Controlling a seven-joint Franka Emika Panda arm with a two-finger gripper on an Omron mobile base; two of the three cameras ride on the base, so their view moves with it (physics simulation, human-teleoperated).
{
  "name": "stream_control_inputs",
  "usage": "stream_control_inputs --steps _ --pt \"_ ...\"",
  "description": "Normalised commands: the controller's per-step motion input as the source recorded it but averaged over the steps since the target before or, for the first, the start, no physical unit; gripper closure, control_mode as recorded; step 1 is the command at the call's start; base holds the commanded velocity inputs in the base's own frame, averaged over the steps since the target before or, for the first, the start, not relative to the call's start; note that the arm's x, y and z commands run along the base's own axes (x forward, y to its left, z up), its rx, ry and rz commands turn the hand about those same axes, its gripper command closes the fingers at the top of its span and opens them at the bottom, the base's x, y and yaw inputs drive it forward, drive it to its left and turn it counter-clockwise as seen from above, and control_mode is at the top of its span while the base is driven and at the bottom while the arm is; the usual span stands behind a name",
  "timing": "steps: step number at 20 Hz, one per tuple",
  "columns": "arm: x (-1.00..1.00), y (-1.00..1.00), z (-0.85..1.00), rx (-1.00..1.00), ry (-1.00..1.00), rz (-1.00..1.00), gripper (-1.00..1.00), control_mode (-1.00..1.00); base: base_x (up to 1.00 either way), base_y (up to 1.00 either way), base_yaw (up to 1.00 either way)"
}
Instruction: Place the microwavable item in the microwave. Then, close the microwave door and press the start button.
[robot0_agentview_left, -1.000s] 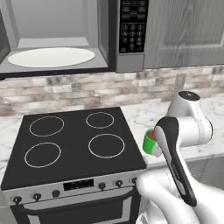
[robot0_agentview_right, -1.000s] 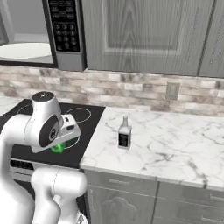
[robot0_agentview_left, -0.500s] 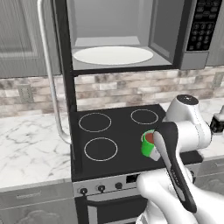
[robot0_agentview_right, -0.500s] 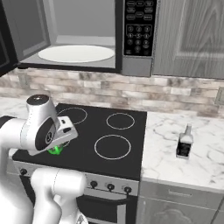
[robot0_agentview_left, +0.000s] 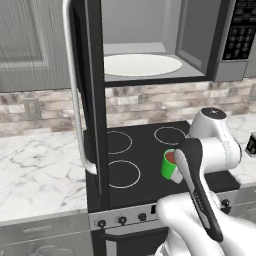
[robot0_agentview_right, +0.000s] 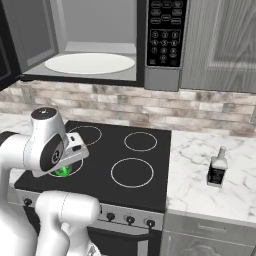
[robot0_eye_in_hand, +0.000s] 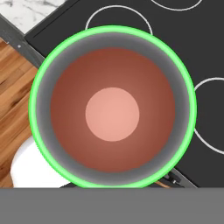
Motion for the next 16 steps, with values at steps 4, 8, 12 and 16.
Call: stream_control_inputs --steps 4,8,12,16 --pt "0.00 0.00 0.00 0.00 0.00 0.00 1.00 1.00 0.25 0.00 0.04" --pt "0.00 0.00 0.00 0.00 0.00 0.00 1.00 1.00 0.00 0.00 0.00" --pt "0.00 0.00 0.00 0.00 0.00 0.00 1.00 1.00 0.00 0.00 0.00" --pt "0.00 0.00 0.00 0.00 0.00 0.00 1.00 1.00 0.00 0.00 0.00"
